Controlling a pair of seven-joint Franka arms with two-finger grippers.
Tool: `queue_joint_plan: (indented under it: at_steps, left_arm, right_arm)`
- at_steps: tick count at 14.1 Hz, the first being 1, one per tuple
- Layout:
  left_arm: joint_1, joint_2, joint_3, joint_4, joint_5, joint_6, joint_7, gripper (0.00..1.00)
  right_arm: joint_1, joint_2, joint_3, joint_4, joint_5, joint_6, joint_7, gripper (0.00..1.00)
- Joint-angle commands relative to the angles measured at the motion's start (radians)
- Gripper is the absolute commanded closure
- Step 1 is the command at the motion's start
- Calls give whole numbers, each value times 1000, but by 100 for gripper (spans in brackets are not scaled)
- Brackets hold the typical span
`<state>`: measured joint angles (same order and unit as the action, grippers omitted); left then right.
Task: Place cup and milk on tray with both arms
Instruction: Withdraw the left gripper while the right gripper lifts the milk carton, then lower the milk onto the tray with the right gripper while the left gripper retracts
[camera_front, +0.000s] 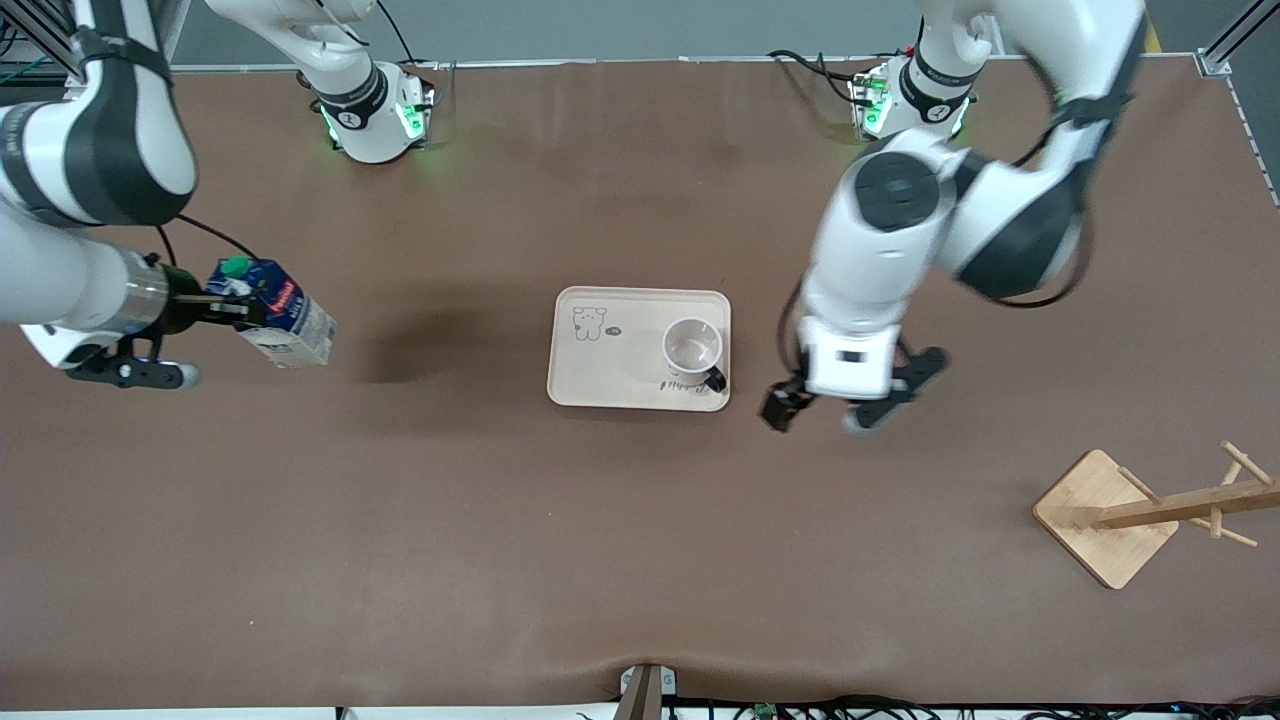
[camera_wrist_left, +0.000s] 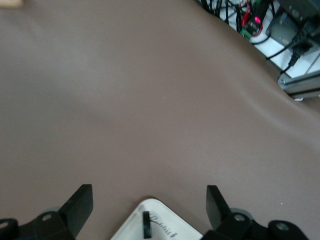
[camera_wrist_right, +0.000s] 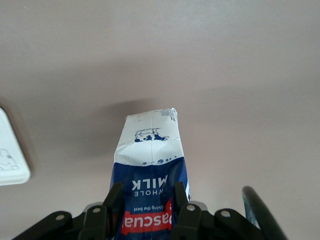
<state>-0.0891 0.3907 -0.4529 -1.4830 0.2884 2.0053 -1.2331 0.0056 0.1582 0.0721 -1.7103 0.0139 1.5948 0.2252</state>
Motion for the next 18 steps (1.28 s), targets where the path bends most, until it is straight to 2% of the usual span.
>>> queue_joint_plan:
  at_steps: [1, 3, 6, 7, 10, 12, 14, 17, 18]
  left_arm:
    - [84, -79, -7, -5, -38, -75, 162, 0]
    - [138, -102, -7, 41, -63, -149, 327, 0]
    - [234, -121, -9, 79, -104, -241, 496, 0]
    - [253, -128, -7, 78, -109, -253, 555, 0]
    - [288, -162, 0, 78, -109, -306, 598, 0]
    - [314, -180, 0, 79, -103, -345, 609, 0]
    - [327, -239, 6, 76, -103, -373, 667, 0]
    - [304, -285, 75, 66, -145, -479, 843, 0]
    - [284, -297, 124, 66, -182, -496, 915, 0]
  right_arm:
    - [139, 50, -3, 89, 8, -21, 205, 100]
    - [226, 108, -2, 156, 21, -21, 323, 100]
    - [313, 190, -3, 207, 184, -6, 452, 100]
    - [353, 226, -3, 237, 199, 14, 497, 100]
    - [442, 320, -5, 317, 202, 77, 534, 100]
    - [453, 342, -3, 330, 204, 85, 559, 100]
    - [456, 357, -3, 328, 207, 112, 554, 100]
    - [513, 389, -3, 307, 212, 249, 559, 100]
    - [522, 405, -3, 305, 210, 272, 559, 100]
